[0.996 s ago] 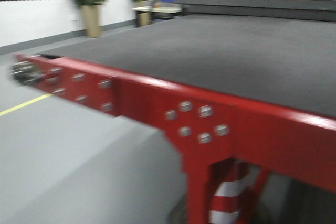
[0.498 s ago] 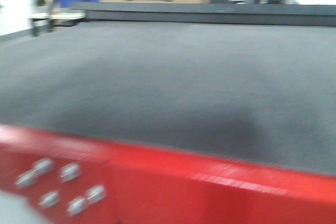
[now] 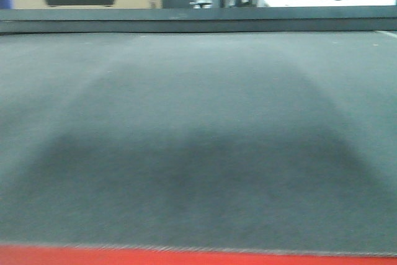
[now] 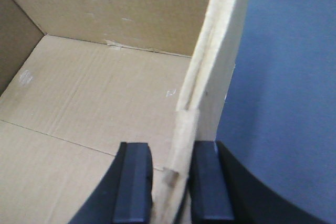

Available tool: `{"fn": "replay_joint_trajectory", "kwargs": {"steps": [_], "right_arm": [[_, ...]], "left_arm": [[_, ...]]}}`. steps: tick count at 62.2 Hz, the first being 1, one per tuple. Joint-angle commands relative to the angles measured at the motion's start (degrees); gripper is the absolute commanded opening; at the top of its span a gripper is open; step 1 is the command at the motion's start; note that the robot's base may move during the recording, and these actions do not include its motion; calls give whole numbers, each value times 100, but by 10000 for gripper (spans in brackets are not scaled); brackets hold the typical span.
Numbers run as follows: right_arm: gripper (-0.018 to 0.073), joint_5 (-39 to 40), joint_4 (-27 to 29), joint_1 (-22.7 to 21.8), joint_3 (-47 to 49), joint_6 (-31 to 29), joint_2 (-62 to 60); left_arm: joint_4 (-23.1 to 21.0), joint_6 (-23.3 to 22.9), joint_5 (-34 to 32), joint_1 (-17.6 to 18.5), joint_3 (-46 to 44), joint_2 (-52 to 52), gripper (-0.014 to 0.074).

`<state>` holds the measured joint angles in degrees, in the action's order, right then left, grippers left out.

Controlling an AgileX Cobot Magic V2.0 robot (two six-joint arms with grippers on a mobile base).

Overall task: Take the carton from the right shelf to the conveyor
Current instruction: 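Carry the carton with both grippers over the grey conveyor belt, then lower the carton onto the conveyor belt and open both grippers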

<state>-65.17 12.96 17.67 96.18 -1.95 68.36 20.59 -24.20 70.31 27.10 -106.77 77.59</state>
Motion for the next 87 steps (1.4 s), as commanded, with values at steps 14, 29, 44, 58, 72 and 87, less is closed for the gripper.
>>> {"fn": "replay_joint_trajectory", "kwargs": {"steps": [14, 29, 44, 58, 72, 87], "right_arm": [[-69, 16, -160, -32, 26, -99, -87], [-69, 16, -160, -32, 26, -99, -87], [-69, 16, -160, -32, 26, -99, -87], [-69, 16, -160, -32, 26, -99, -87], [-69, 16, -160, -32, 26, -99, -87], [-69, 143, -160, -32, 26, -99, -89]], "left_arm": [[717, -4, -34, -53, -56, -66, -16], [717, -4, -34, -53, -56, -66, -16], [699, -4, -34, -53, -56, -66, -16], [699, -4, -34, -53, -56, -66, -16], [699, -4, -34, -53, -56, -66, -16], [699, -4, -36, -53, -56, -66, -16]]}}
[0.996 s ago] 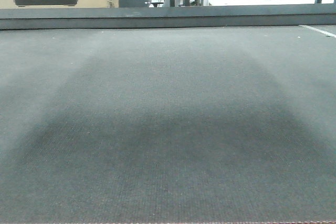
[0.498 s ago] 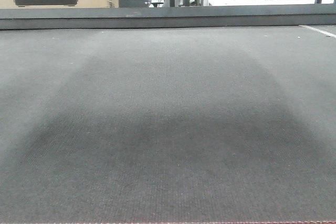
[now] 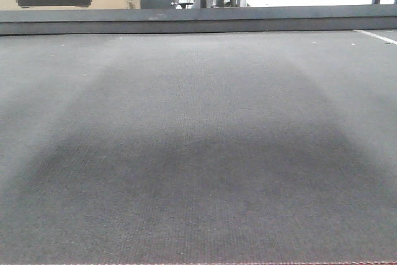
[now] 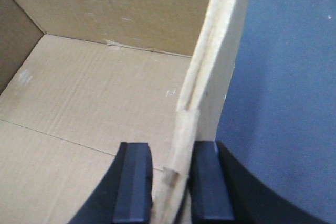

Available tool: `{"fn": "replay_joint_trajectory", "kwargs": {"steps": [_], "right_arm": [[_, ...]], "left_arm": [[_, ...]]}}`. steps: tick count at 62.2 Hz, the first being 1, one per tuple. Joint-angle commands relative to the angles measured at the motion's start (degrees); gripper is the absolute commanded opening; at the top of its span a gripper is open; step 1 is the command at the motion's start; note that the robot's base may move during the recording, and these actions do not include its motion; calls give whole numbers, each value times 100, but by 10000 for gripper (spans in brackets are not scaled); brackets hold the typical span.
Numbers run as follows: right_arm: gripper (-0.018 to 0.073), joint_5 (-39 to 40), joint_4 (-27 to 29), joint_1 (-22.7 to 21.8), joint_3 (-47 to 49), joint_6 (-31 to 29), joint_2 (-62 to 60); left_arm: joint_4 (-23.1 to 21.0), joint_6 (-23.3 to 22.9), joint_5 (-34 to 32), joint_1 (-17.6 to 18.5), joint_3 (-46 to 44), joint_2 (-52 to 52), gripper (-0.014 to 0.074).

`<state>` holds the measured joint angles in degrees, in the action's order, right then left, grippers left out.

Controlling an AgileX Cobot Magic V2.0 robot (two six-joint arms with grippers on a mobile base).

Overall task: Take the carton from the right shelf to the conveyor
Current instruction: 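Lower the carton onto the conveyor belt and open both grippers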

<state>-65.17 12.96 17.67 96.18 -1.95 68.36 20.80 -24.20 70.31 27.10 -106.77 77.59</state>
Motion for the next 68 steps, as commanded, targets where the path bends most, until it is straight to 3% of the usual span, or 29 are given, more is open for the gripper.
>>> {"fn": "replay_joint_trajectory", "kwargs": {"steps": [1, 24, 45, 56, 60, 68], "right_arm": [[-69, 157, -160, -32, 26, -99, -89], [-69, 480, -115, -32, 26, -99, 860], [-69, 940, -115, -32, 26, -99, 2263], [-58, 1121, -115, -32, 26, -99, 2621], [6, 1121, -115, -32, 26, -99, 2692], [294, 1122, -115, -32, 26, -99, 2696]], "left_arm": [[678, -4, -36, -53, -56, -66, -16], [635, -4, -335, -368, 543, 473, -16], [378, -4, -2236, -953, 1969, 739, -16], [378, -4, -2663, -1131, 2148, 1014, -16], [389, -4, -2677, -1157, 2148, 1168, -12], [403, -4, -2689, -1157, 2148, 1306, 101]]}}
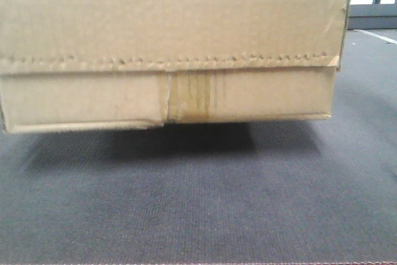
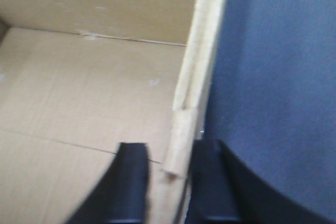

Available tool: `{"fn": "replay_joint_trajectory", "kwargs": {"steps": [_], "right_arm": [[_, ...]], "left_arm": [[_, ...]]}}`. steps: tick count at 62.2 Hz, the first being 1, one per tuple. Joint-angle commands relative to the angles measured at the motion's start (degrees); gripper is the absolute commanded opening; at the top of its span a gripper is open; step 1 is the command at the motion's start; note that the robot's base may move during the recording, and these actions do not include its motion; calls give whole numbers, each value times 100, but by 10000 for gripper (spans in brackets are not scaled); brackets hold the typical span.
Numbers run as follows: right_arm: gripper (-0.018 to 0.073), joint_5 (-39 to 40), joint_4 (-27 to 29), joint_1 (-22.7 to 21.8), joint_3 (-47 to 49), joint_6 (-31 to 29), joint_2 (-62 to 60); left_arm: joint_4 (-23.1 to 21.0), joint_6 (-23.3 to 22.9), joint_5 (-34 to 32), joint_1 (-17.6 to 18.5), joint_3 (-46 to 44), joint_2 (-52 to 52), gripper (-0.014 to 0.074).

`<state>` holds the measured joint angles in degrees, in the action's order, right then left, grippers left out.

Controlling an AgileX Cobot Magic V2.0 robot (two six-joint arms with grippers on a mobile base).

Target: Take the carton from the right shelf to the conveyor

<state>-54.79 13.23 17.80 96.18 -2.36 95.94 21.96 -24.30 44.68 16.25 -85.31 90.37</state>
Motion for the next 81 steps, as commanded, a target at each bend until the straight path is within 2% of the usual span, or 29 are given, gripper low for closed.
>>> {"fn": "replay_joint_trajectory", "kwargs": {"steps": [1, 3, 6, 8, 13, 19, 27, 36, 41, 45, 50, 56, 62, 68, 75, 81], "right_arm": [[334, 83, -142, -44, 26, -58, -63], [432, 83, -142, -44, 26, -58, -76], [548, 83, -142, -44, 26, -58, -114], [579, 83, -142, -44, 26, -58, -139], [562, 72, -142, -44, 26, -58, -264], [535, 72, -142, -44, 26, -58, -475], [447, 83, -142, -44, 26, -58, -860], [253, 83, -142, -44, 26, -58, -1404], [142, 62, -142, -44, 26, -58, -1684], [53, 49, -218, -44, -13, -58, -1913], [-52, 27, -473, -44, -248, -58, -2258], [-65, 147, -629, -44, -753, -58, -2712], [-65, 570, -711, -44, -1520, -58, -3181], [-65, 1136, -759, -44, -2424, -58, -3771], [-65, 1817, -768, -44, -3555, -58, -4426], [-65, 2423, -784, -44, -4473, -58, -5029]], "left_arm": [[287, 6, -126, -72, 2, 38, 127], [287, 6, -126, -61, 2, 42, 185], [276, 6, -126, -61, 2, 42, 323], [276, 6, -126, -61, 2, 26, 404], [276, 6, -73, -61, 2, -29, 636], [253, 6, 100, -61, 2, -205, 571], [114, 110, 413, -61, 2, -628, 571], [-176, 698, 853, -61, 2, -1362, 566], [-171, 842, 1129, -61, 2, -1795, 517], [-89, 875, 1258, -61, 64, -2221, 416], [59, 875, 1208, -61, 308, -2752, 210], [106, 875, 930, -61, 730, -3460, -40], [106, 875, 440, -61, 1352, -4125, 22], [106, 824, 67, -61, 1954, -4653, 22], [91, 468, -310, -61, 2770, -5265, 16], [-127, 410, -805, -61, 3490, -5744, 13]]}}
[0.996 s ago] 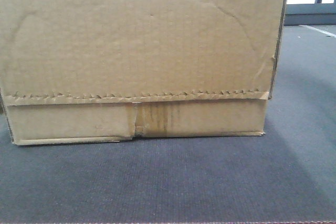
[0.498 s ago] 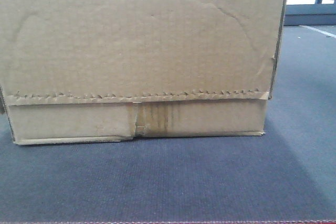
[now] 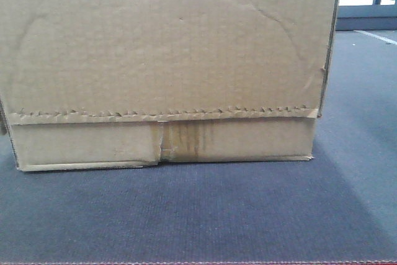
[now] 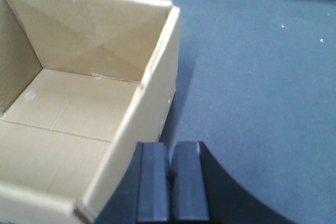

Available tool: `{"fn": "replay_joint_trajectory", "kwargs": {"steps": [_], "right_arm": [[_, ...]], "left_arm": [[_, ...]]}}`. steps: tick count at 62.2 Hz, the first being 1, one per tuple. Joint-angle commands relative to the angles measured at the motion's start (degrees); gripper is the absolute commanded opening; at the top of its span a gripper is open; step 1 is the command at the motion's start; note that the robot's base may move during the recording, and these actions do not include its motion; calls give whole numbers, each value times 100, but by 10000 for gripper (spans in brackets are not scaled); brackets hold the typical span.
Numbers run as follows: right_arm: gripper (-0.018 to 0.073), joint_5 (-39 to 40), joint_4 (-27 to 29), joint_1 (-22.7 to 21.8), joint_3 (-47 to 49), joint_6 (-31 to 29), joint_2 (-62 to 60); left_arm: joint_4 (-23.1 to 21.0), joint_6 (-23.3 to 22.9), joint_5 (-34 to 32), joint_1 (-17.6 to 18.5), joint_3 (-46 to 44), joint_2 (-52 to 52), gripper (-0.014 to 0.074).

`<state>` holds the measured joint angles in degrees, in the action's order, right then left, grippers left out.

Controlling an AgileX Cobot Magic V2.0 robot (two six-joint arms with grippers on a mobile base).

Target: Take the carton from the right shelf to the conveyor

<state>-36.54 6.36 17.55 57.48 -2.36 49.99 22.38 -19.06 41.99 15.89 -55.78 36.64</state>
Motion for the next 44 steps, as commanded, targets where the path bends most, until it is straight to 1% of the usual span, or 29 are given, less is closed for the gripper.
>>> {"fn": "replay_joint_trajectory", "kwargs": {"steps": [1, 4, 13, 22, 32, 44], "right_arm": [[-65, 663, -110, -20, -724, -58, -515], [-65, 843, -110, -20, -1072, -58, -811], [-65, 1244, -110, -20, -2069, -58, -1673], [-65, 1445, -110, -20, -2694, -58, -2304], [-65, 1603, -110, -20, -3069, -58, -2737], [-65, 1603, -110, -20, -3081, -58, -2793]], "left_arm": [[-209, -114, -613, -25, 638, -439, 13], [-355, -114, -891, -25, 972, -665, 13], [-724, -114, -1438, -25, 1762, -1234, 13], [-822, -114, -1776, -25, 2290, -1643, 13], [-811, -114, -1808, -25, 2522, -1809, 13], [-811, -114, -1742, -25, 2522, -1809, 13]]}}
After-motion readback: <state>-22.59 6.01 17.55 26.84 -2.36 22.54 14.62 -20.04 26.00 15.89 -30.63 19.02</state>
